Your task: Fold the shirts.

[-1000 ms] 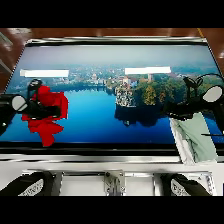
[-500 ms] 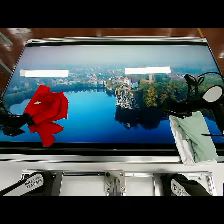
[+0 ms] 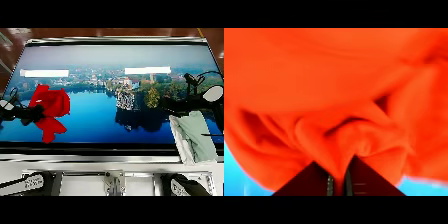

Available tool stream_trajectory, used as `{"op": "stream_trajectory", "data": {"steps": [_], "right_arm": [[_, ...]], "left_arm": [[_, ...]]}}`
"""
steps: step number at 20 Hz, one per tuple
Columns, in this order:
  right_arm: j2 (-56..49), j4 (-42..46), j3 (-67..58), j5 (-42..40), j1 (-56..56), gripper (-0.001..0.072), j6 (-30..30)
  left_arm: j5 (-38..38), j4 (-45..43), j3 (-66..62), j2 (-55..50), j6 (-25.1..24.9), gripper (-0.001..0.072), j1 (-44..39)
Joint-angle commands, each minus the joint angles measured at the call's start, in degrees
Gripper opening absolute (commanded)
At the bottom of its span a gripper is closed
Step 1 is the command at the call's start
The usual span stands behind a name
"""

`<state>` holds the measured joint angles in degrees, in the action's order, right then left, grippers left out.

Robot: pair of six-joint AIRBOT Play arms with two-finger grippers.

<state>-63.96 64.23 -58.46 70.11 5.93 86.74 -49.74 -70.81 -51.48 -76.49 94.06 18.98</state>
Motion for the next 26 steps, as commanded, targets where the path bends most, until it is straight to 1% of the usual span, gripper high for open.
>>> {"op": "stream_trajectory", "data": {"steps": [1,2,3,6,7,8,10,11,12,14,16,17,18,19,20,21,22,23,24,25,26], "right_arm": [[0.0,-0.8,0.0,0.5,0.0,0.0621,0.0],[0.0,-0.8,0.0,1.1,0.0,0.0621,0.0],[0.0,-0.8,0.0,2.0,0.0,0.0621,0.0],[0.9,-0.8,0.0,5.9,0.0,0.0621,-0.6],[1.8,-0.8,0.0,6.7,0.0,0.0621,-1.1],[3.2,-0.8,0.0,7.1,0.0,0.0621,-1.7],[7.0,-0.7,0.0,7.3,0.0,0.0621,-2.0],[8.9,-0.7,0.0,7.2,0.0,0.0621,-2.1],[10.6,-0.7,0.0,7.3,0.0,0.0621,-2.1],[13.3,-0.7,0.0,8.5,0.0,0.0621,-1.9],[14.1,-0.6,0.0,10.4,0.0,0.0621,-1.8],[13.9,-0.2,0.0,11.5,0.0,0.0621,-1.8],[13.7,0.6,0.0,12.1,0.0,0.0621,-1.8],[13.3,1.7,0.0,12.2,0.0,0.0621,-1.6],[12.6,3.0,0.0,12.3,0.0,0.0621,-1.3],[11.6,5.0,0.0,12.3,0.0,0.0621,-0.5],[10.4,5.6,0.0,12.8,0.5,0.0621,-0.7],[9.1,5.2,0.0,13.4,1.5,0.0621,-1.0],[7.6,4.8,0.0,14.1,2.6,0.0621,-1.2],[5.9,4.6,0.0,14.8,3.6,0.0621,-1.6],[4.2,4.4,0.0,15.0,4.4,0.0621,-2.0]], "left_arm": [[-2.0,3.2,-4.4,5.9,-6.6,0.0052,-7.6],[-2.7,3.9,-5.9,9.8,-7.7,0.0052,-10.9],[-2.8,5.1,-7.1,13.5,-7.7,0.0052,-14.2],[-0.2,13.5,-8.4,23.8,-7.6,0.0052,-25.9],[0.7,14.6,-8.4,25.8,-6.9,0.0052,-29.9],[1.5,14.5,-8.4,27.0,-5.0,0.0052,-34.2],[3.4,14.5,-8.2,26.7,-1.2,0.0052,-42.1],[6.1,14.5,-7.3,25.7,-0.7,0.0052,-46.2],[9.6,14.5,-6.1,24.3,-0.2,0.0052,-49.9],[18.5,14.5,-3.4,19.8,4.1,0.0052,-56.9],[24.2,14.6,-2.5,13.4,7.8,0.0058,-61.1],[25.3,15.1,-2.8,10.4,8.8,0.0266,-61.9],[25.2,17.2,-3.5,8.0,9.7,0.0714,-61.6],[22.9,19.4,-4.5,6.6,10.8,0.0720,-59.9],[18.8,19.5,-5.6,6.4,10.5,0.0720,-57.4],[12.9,19.1,-6.7,7.0,8.2,0.0720,-53.6],[6.4,18.6,-7.5,7.9,4.5,0.0720,-49.1],[-0.9,17.1,-7.7,9.4,2.3,0.0720,-43.6],[-7.5,14.2,-7.3,11.0,1.7,0.0719,-38.6],[-13.2,9.9,-6.0,12.9,1.7,0.0719,-33.6],[-16.5,6.4,-3.5,14.9,1.7,0.0719,-29.7]]}}
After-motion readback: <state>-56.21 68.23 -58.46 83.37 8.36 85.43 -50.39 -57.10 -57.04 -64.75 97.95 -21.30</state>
